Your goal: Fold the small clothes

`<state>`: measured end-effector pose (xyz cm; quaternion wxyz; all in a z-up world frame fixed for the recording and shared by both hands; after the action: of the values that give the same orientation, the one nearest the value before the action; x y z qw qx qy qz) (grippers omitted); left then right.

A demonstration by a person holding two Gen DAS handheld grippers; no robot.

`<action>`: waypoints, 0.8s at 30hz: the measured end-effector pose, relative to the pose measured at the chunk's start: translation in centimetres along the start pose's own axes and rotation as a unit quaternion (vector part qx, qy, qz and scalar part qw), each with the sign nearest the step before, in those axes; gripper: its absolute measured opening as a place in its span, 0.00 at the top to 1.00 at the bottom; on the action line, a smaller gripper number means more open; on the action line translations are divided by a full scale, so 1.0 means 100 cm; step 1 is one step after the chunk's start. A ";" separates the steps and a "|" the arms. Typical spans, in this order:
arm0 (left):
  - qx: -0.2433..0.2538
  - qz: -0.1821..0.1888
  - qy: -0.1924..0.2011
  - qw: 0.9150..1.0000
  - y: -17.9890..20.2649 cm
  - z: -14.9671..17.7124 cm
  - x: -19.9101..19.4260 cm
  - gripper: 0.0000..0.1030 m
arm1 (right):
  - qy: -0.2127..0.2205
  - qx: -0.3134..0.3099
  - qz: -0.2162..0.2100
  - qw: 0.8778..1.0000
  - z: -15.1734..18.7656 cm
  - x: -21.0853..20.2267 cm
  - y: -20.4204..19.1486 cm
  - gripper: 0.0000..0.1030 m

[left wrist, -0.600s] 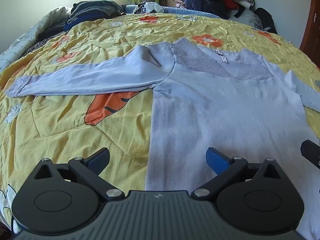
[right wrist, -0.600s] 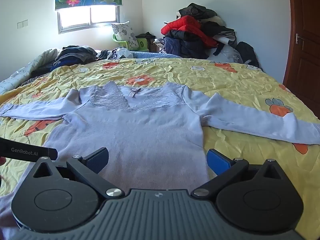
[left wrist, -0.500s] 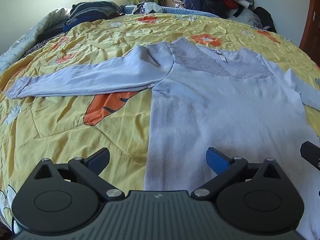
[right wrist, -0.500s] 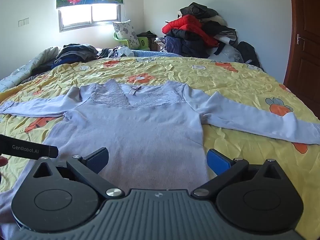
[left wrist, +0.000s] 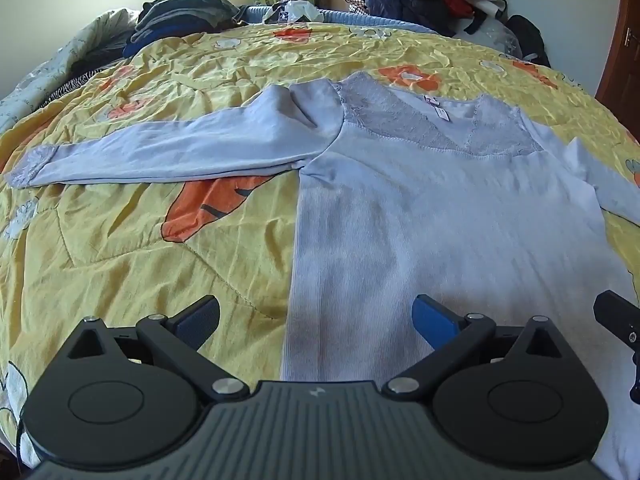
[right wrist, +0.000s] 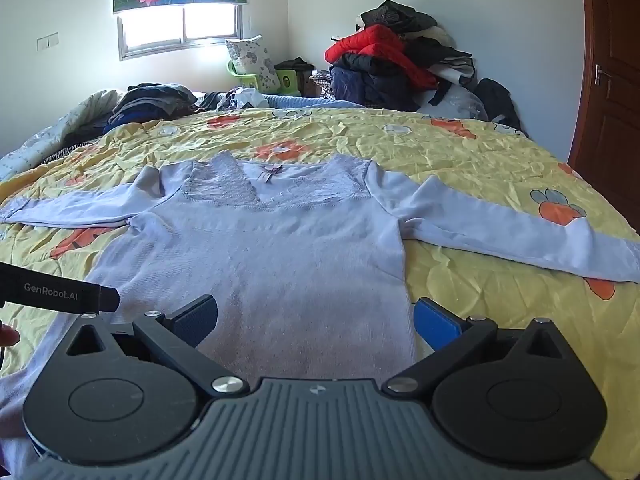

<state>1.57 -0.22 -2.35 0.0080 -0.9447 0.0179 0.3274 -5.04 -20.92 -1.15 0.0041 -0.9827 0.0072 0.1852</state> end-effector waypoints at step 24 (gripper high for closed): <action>0.024 -0.003 0.006 1.000 0.005 0.003 -0.001 0.00 | -0.002 -0.001 -0.001 1.000 0.002 0.000 -0.004 0.00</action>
<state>1.32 -0.70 -2.51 0.0317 -0.9462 0.0228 0.3211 -5.08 -20.57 -1.38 0.0033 -0.9822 0.0058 0.1876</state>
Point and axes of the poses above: each gripper's, at about its wrist camera, not at the fingertips, and x roughly the way its jaws point, y to its right, z to its underside, the point moved 3 cm from there along x, roughly the way its jaws point, and after that the axes turned 11 degrees about y, right-handed, at the moved point
